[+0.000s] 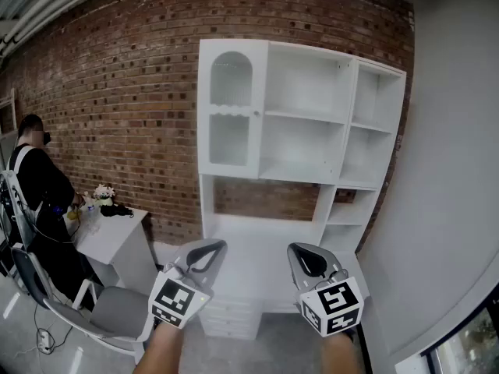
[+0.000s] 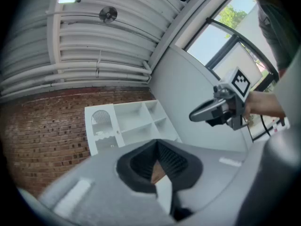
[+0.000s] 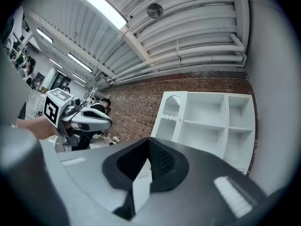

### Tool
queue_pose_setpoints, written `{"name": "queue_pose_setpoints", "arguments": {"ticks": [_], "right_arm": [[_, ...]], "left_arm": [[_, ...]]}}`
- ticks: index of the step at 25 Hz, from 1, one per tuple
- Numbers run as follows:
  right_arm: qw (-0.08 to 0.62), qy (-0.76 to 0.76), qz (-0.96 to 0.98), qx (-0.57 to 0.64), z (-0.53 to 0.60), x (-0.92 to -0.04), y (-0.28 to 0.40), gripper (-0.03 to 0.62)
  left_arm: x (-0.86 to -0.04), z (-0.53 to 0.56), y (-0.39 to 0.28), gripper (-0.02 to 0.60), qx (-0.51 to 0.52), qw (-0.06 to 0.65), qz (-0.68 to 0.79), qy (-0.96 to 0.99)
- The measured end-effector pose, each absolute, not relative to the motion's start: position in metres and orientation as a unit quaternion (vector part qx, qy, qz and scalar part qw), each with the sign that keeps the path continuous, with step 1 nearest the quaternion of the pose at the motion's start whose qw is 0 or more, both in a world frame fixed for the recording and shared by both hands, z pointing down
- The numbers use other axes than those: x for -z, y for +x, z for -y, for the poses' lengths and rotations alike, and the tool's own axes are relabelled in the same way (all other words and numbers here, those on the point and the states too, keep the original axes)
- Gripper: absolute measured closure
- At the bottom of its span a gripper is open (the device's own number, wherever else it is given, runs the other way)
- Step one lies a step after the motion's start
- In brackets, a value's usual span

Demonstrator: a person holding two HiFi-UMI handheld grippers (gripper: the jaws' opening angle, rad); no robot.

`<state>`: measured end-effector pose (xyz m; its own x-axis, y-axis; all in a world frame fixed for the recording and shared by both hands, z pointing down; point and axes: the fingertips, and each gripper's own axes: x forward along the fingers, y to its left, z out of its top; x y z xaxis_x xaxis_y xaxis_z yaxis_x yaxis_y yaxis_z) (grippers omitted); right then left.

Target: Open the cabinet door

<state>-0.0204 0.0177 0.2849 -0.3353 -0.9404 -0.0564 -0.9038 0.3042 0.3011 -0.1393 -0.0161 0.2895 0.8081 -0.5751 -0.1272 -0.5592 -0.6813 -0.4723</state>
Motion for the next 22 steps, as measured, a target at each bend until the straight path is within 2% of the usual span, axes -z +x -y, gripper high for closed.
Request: {"name": "queue_pose_setpoints", "arguments": {"ticks": [22], "right_arm": [[0.049, 0.59, 0.794, 0.138, 0.0, -0.292, -0.048, 0.588]], "left_arm": [[-0.3, 0.035, -0.168, 0.58, 0.013, 0.249, -0.29, -0.924]]}}
